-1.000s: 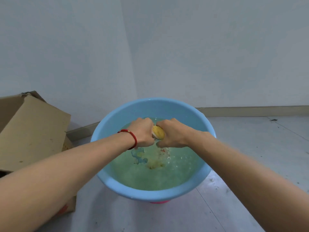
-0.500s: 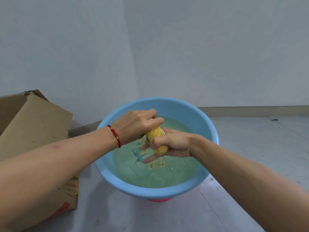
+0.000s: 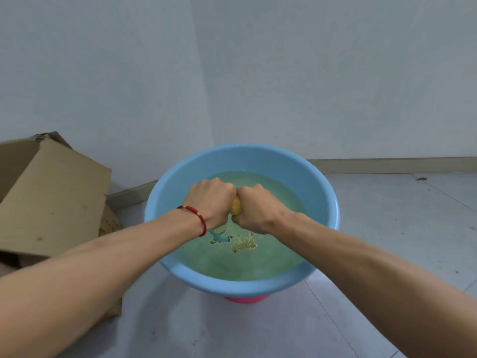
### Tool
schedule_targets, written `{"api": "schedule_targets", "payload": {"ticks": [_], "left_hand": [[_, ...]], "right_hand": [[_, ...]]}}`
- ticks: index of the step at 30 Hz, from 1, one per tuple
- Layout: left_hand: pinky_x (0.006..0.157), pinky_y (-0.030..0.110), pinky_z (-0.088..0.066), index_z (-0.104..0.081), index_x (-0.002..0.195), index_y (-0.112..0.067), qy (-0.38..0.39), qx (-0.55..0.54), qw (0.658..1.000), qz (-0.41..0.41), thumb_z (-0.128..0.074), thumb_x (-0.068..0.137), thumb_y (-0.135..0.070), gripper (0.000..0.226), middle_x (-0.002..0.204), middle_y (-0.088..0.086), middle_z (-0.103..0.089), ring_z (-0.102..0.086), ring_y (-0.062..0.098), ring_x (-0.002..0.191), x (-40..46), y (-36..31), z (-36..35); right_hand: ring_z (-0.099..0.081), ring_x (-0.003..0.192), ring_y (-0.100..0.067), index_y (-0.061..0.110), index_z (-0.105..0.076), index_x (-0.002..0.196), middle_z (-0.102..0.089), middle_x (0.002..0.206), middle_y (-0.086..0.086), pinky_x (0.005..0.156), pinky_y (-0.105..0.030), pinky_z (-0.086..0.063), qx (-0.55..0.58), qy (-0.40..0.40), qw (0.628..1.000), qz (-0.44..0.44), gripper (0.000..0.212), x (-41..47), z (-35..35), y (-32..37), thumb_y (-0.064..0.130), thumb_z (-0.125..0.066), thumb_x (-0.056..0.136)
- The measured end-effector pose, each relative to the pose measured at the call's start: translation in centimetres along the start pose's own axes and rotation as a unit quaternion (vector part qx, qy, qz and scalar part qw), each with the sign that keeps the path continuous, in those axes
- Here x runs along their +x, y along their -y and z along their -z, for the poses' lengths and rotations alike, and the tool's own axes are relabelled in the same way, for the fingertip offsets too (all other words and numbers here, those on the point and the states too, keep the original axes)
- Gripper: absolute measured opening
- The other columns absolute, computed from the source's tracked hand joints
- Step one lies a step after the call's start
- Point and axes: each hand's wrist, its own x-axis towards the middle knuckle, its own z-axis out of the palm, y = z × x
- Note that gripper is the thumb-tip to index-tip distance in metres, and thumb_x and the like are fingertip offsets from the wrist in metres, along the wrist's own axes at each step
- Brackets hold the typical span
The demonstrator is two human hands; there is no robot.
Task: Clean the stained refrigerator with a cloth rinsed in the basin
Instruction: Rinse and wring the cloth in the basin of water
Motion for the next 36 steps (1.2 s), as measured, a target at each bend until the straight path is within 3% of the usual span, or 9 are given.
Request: {"api": "schedule_targets", "payload": {"ticks": [3,9,16,19,21,25,30,34,36], "left_hand": [[0.060,0.035,-0.042,-0.047,0.067,-0.015,0.012,-0.131,0.988,0.083,-0.054,0.075,0.001,0.019,0.066,0.003,-0.046,-0.059,0.036,0.078,-0.3,-1.0,-0.9],[0.046,0.028,-0.032,-0.052,0.059,-0.014,0.031,-0.294,0.944,0.145,-0.060,0.070,-0.001,0.018,0.061,0.005,-0.053,-0.059,0.035,0.070,0.2,-2.0,-1.9],[0.041,0.020,-0.029,-0.067,0.077,-0.007,0.099,-0.414,0.898,0.112,-0.071,0.072,-0.004,0.008,0.057,0.002,-0.049,-0.040,0.018,0.045,0.8,-1.9,-0.2],[0.044,0.024,-0.033,-0.059,0.085,-0.010,0.163,-0.507,0.844,0.062,-0.075,0.075,-0.004,0.019,0.069,0.006,-0.048,-0.038,0.017,0.047,2.1,-2.4,1.5],[0.050,0.029,-0.040,-0.059,0.089,-0.013,0.182,-0.521,0.834,0.000,-0.081,0.079,-0.017,0.024,0.076,0.007,-0.049,-0.044,0.020,0.058,3.6,-3.8,3.2],[0.064,0.032,-0.057,-0.068,0.100,-0.010,0.186,-0.597,0.772,-0.115,-0.075,0.090,-0.038,0.030,0.081,0.006,-0.058,-0.058,0.018,0.071,6.8,-9.4,5.8],[0.082,0.036,-0.062,-0.066,0.122,-0.007,0.233,-0.639,0.694,-0.238,-0.082,0.083,-0.009,0.042,0.105,0.014,-0.071,-0.071,0.023,0.093,10.5,-20.7,8.8],[0.093,0.029,-0.057,-0.066,0.129,-0.010,0.290,-0.654,0.623,-0.316,-0.074,0.081,0.015,0.055,0.122,0.019,-0.070,-0.069,0.025,0.110,9.4,-29.6,11.4],[0.093,0.027,-0.057,-0.064,0.133,-0.013,0.282,-0.670,0.615,-0.306,-0.072,0.080,0.017,0.061,0.119,0.016,-0.071,-0.070,0.021,0.106,8.3,-31.4,11.4]], "right_hand": [[-0.053,0.077,-0.037,0.013,-0.056,0.106,-0.063,0.094,-0.012,0.065,-0.037,-0.039,-0.126,-0.028,0.990,0.052,0.019,0.1,0.3,-0.7,0.014,-0.060,0.087],[-0.046,0.062,-0.038,0.010,-0.047,0.108,-0.068,0.087,-0.013,0.047,-0.033,-0.013,-0.252,-0.075,0.953,0.149,0.026,0.0,1.1,-1.8,0.009,-0.058,0.084],[-0.048,0.065,-0.036,0.012,-0.048,0.108,-0.059,0.085,-0.007,0.050,-0.034,-0.025,-0.253,-0.057,0.959,0.116,0.023,0.1,2.9,-2.9,0.018,-0.060,0.090],[-0.059,0.083,-0.033,0.016,-0.052,0.113,-0.058,0.103,-0.003,0.063,-0.038,-0.039,-0.163,-0.036,0.984,0.061,0.036,-0.6,5.3,-5.1,0.027,-0.071,0.084],[-0.055,0.086,-0.026,0.018,-0.052,0.116,-0.050,0.108,0.000,0.070,-0.037,-0.041,-0.092,-0.053,0.994,0.022,0.049,-2.7,7.6,-7.2,0.029,-0.081,0.078],[-0.060,0.078,-0.018,0.020,-0.061,0.100,-0.063,0.088,0.003,0.066,-0.028,-0.046,0.056,-0.068,0.986,-0.140,0.043,-9.5,12.7,-11.0,0.035,-0.091,0.074],[-0.072,0.088,-0.016,0.012,-0.075,0.110,-0.078,0.099,-0.005,0.083,-0.033,-0.059,0.247,-0.045,0.916,-0.313,0.057,-21.6,16.3,-15.7,0.061,-0.070,0.082],[-0.073,0.105,-0.027,0.010,-0.066,0.129,-0.076,0.118,-0.015,0.095,-0.040,-0.054,0.420,-0.106,0.811,-0.394,0.062,-31.4,17.1,-16.8,0.061,-0.044,0.103],[-0.071,0.114,-0.033,0.013,-0.062,0.135,-0.073,0.124,-0.019,0.098,-0.042,-0.052,0.481,-0.132,0.778,-0.382,0.055,-33.4,16.4,-17.4,0.055,-0.043,0.106]]}}
